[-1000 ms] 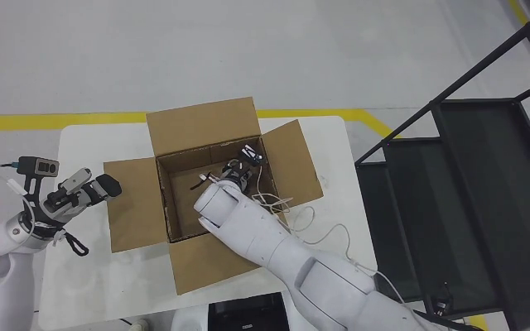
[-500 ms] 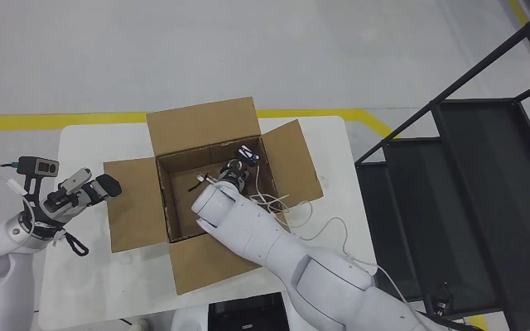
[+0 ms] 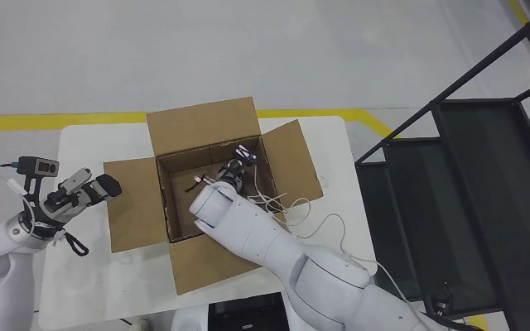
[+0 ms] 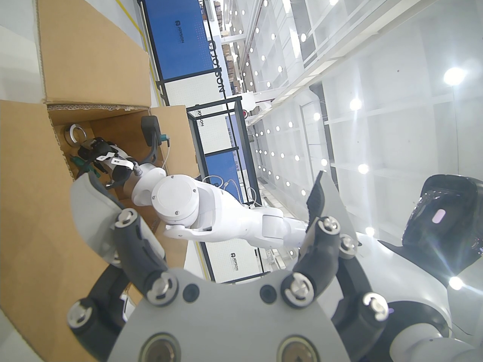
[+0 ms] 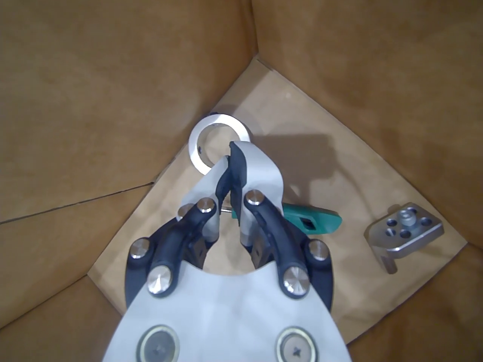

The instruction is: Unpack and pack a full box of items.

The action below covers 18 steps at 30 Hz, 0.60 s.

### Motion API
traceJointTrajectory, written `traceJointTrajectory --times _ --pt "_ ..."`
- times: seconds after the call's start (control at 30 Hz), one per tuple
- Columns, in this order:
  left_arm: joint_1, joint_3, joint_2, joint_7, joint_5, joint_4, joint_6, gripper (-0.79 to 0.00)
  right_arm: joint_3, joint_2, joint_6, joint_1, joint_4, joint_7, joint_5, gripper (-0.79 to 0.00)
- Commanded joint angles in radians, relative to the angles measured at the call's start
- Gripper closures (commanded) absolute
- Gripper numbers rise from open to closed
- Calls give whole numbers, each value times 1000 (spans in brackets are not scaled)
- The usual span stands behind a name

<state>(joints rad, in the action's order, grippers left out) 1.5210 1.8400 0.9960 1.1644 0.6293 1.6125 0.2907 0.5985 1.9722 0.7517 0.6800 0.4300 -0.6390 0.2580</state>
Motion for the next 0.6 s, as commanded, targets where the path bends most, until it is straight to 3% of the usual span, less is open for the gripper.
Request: traceJointTrajectory --times 0.0,0.03,0.13,0.27,0.57 --pt "0 0 0 0 0 0 0 -785 1 -1 -20 0 1 -12 11 0" --pt "0 0 0 0 0 0 0 -785 3 -2 -25 -1 -1 -19 17 -25" --pt "0 0 0 0 0 0 0 -785 6 -1 -35 -4 -10 -26 36 -249" --pt "0 0 0 0 0 0 0 -785 2 2 -39 -9 -24 -45 53 -372" --pt "0 0 0 0 0 0 0 -785 -15 7 -45 -21 -49 -50 91 -308"
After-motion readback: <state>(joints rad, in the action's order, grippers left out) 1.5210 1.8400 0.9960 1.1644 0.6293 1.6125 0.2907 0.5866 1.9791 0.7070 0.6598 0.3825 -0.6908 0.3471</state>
